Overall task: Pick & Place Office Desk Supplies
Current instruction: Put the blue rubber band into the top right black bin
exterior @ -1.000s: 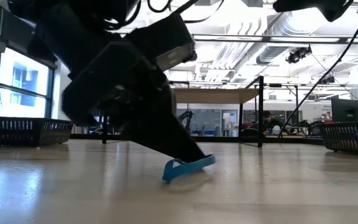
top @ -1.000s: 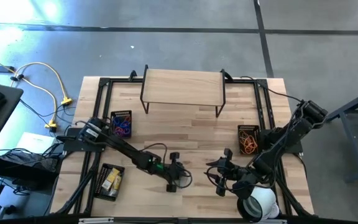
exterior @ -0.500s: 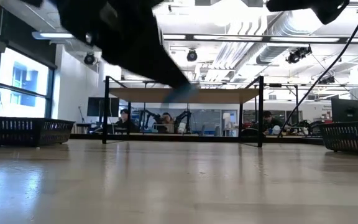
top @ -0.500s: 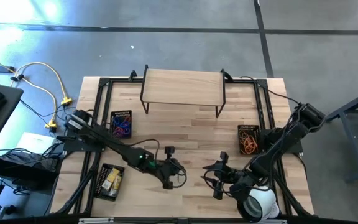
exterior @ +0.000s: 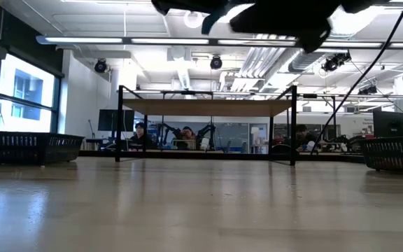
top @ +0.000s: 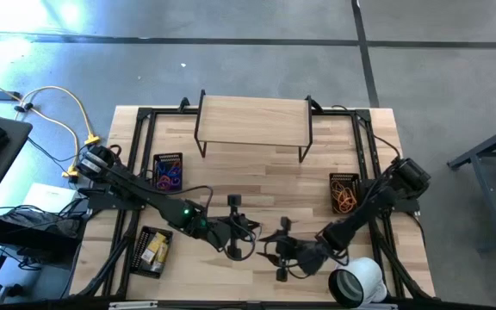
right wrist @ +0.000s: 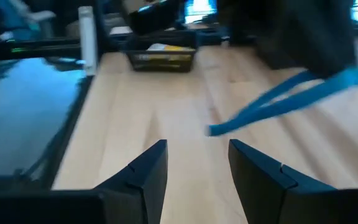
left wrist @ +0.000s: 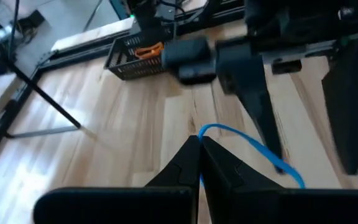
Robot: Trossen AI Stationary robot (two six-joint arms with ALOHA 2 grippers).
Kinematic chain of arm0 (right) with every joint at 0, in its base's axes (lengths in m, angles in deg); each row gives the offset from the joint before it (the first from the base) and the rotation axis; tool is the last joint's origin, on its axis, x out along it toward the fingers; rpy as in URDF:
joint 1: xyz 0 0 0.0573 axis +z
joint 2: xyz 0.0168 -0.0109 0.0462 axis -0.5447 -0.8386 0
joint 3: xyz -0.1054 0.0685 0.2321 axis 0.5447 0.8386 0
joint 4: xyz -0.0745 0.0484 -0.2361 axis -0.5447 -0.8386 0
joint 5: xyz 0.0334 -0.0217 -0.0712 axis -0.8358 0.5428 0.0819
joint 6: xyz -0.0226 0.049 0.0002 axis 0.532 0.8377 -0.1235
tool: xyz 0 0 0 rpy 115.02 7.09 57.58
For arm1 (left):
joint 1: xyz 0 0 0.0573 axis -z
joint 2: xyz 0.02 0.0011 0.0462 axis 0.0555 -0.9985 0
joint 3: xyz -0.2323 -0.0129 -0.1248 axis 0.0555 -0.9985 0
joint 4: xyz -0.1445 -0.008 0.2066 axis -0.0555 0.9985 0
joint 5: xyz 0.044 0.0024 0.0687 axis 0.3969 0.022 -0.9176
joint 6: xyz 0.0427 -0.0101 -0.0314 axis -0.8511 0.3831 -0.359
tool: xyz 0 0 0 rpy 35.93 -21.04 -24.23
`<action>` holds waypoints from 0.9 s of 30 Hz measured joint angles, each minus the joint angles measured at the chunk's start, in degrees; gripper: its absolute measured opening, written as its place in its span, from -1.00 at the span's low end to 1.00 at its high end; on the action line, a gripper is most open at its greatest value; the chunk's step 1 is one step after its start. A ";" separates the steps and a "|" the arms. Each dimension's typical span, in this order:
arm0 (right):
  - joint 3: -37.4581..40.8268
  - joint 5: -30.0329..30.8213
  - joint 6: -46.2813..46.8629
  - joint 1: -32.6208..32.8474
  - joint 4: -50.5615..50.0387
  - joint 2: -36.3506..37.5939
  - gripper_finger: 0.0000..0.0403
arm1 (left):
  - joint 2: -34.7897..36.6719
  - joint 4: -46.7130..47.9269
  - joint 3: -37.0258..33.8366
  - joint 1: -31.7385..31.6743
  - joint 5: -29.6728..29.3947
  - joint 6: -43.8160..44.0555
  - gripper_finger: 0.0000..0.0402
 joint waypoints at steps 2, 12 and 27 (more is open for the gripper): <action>-0.02 -4.61 -0.94 -1.16 2.75 -1.09 -0.21 | -0.02 0.07 0.01 0.43 -0.05 -1.35 -1.00; -0.02 -19.02 3.67 -5.58 2.86 -1.43 -0.21 | -0.04 0.14 0.01 2.96 -1.90 -4.60 -1.00; 0.00 -13.01 11.98 -7.89 1.65 -1.43 -0.38 | -0.08 5.15 0.01 6.96 -20.43 -6.51 -1.00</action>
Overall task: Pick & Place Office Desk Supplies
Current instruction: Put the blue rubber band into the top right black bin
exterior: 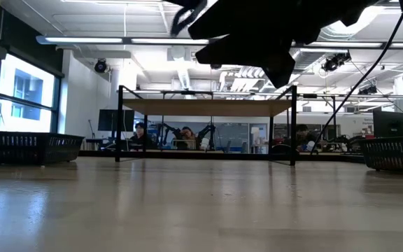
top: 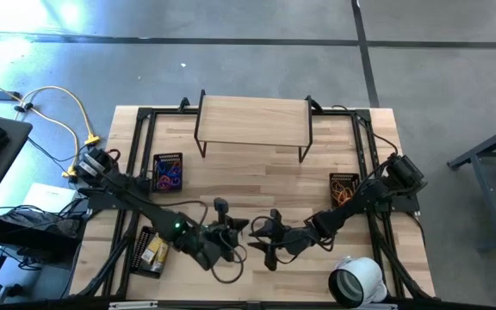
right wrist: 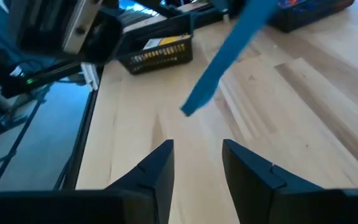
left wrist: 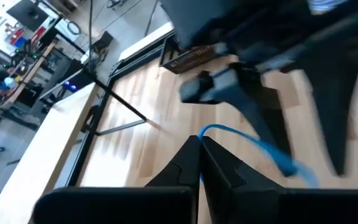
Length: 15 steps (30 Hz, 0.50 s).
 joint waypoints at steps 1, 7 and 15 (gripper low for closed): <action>-0.01 0.40 0.01 0.00 0.15 0.02 -0.40 | 0.00 0.41 0.00 0.44 -0.15 0.26 -1.00; 0.00 0.24 -0.02 -0.09 2.87 0.07 -0.43 | -0.02 0.64 0.00 1.86 -0.59 1.54 -1.00; 0.00 -1.22 1.28 -0.73 4.30 0.11 -0.06 | -0.02 0.66 -0.02 1.65 -0.60 1.68 -1.00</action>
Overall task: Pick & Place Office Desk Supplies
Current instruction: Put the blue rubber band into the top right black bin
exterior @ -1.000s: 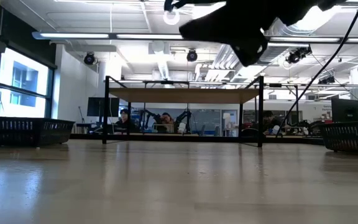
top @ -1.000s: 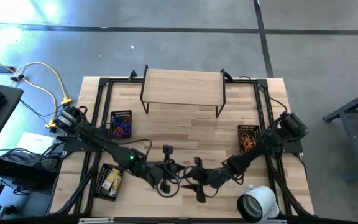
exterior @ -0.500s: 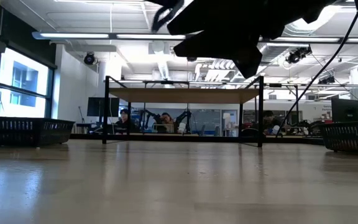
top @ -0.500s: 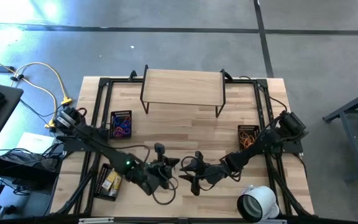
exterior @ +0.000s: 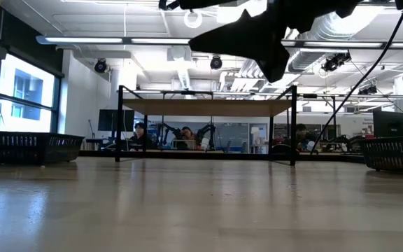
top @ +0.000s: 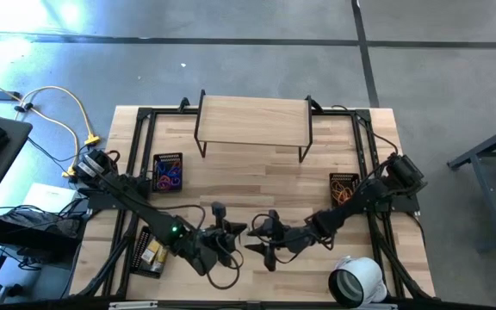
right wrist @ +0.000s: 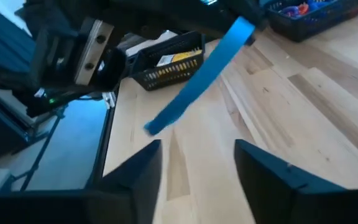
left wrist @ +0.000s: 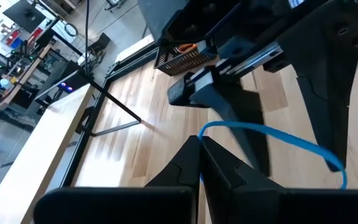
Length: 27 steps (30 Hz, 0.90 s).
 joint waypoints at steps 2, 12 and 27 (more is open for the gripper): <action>0.00 0.08 0.23 -0.49 0.71 0.00 0.09 | 0.00 0.00 0.00 -0.15 0.00 0.01 -1.00; -0.02 -1.52 -2.19 -2.18 4.74 0.00 0.47 | -1.29 1.28 -0.07 -1.49 1.24 1.09 -1.00; -0.02 -1.59 -2.33 -3.10 5.07 0.00 0.19 | -1.25 1.80 -0.07 -1.49 1.88 1.35 -1.00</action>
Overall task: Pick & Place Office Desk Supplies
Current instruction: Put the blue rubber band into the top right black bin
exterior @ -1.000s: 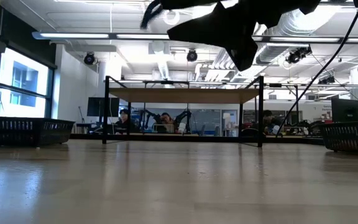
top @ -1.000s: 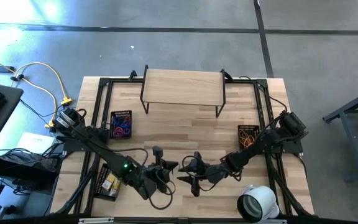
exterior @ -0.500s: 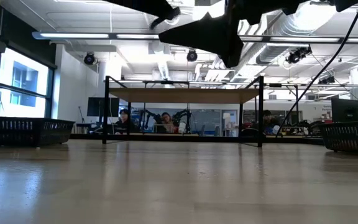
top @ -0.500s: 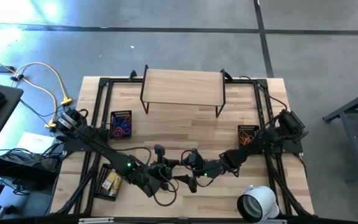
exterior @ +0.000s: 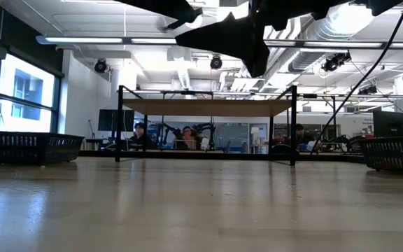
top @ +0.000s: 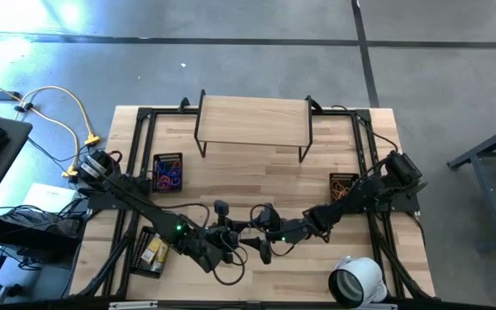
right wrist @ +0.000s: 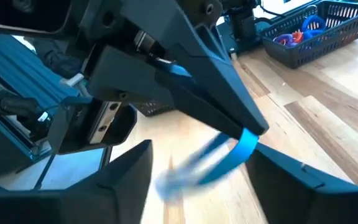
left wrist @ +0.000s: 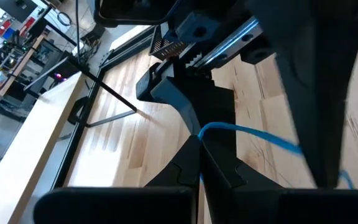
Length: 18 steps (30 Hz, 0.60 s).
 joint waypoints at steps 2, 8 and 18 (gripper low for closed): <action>0.00 0.03 -0.03 0.00 -0.01 0.00 0.04 | 0.00 -0.04 0.00 0.00 0.00 0.36 -1.00; 0.00 0.05 -1.54 0.00 -0.86 0.00 -0.59 | 0.02 -0.05 0.00 0.00 0.00 0.62 -1.00; 0.00 -0.52 -1.54 -0.01 -3.75 0.00 -0.99 | 0.03 -0.11 0.02 0.25 -0.03 -4.76 -0.91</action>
